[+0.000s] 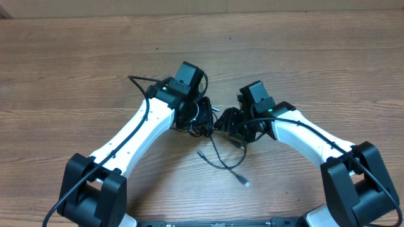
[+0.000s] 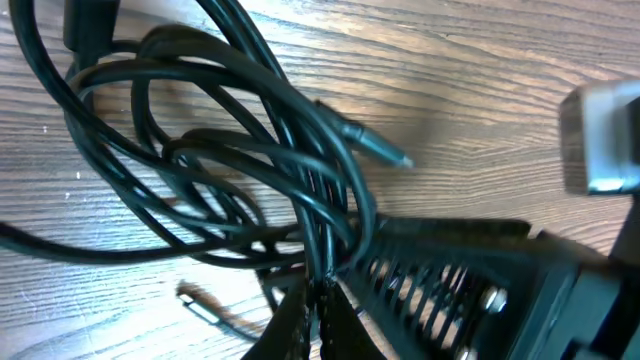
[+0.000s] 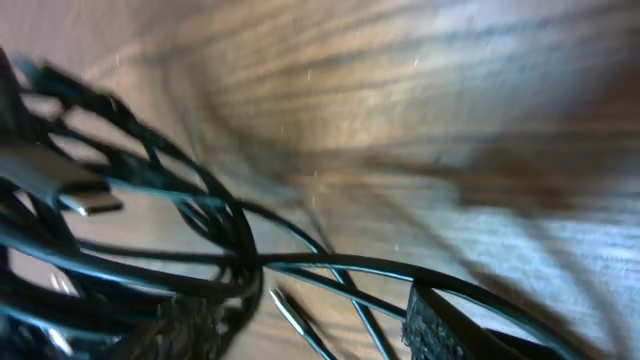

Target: Untangle cables

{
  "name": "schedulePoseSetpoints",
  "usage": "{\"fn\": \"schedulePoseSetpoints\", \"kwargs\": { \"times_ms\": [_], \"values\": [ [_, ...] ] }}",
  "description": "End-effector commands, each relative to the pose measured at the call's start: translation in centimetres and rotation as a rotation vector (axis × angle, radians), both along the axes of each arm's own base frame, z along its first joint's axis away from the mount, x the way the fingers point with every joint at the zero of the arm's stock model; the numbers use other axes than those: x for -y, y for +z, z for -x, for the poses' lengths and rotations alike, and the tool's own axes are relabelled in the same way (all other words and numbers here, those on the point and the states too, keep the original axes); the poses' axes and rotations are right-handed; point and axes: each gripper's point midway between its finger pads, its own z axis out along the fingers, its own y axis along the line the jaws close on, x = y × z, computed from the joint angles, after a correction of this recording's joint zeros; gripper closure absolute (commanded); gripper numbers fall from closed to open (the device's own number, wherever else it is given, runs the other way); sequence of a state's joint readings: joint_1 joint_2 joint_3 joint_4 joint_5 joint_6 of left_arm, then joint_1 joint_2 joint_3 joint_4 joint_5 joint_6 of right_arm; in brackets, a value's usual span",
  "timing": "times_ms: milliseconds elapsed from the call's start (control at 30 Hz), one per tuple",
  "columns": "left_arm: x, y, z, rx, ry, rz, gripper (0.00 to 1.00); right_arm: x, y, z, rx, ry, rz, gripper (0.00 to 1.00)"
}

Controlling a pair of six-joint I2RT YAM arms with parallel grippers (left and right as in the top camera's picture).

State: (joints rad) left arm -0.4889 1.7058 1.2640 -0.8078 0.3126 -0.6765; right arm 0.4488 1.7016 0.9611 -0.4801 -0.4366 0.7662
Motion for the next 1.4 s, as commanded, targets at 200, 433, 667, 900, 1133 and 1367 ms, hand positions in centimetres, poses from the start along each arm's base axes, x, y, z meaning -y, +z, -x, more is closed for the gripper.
{"fn": "schedulePoseSetpoints", "kwargs": {
  "times_ms": [200,433,667,900,1133,1367],
  "values": [
    [1.3,1.7,1.0,-0.010,-0.090,0.092,0.96,0.0,-0.2,-1.9,0.038,-0.086,0.009,0.45],
    [0.9,1.5,2.5,-0.044,-0.159,0.079,0.96,2.2,-1.3,-2.4,0.057,-0.139,0.128,0.46],
    [-1.8,0.3,0.9,-0.001,-0.046,-0.084,0.60,2.9,-1.6,-2.3,0.080,-0.112,0.180,0.30],
    [-2.4,0.5,-2.8,0.117,0.119,-0.127,0.04,4.8,-2.8,-0.1,-0.011,-0.115,0.276,0.18],
    [-1.4,-0.7,-4.1,0.101,0.214,-0.091,0.20,7.0,-3.5,0.9,-0.041,-0.132,0.390,0.00],
    [0.5,-4.0,-4.8,0.061,0.213,-0.076,0.48,7.2,-3.5,0.9,-0.040,-0.134,0.404,0.00]
  ]
}}
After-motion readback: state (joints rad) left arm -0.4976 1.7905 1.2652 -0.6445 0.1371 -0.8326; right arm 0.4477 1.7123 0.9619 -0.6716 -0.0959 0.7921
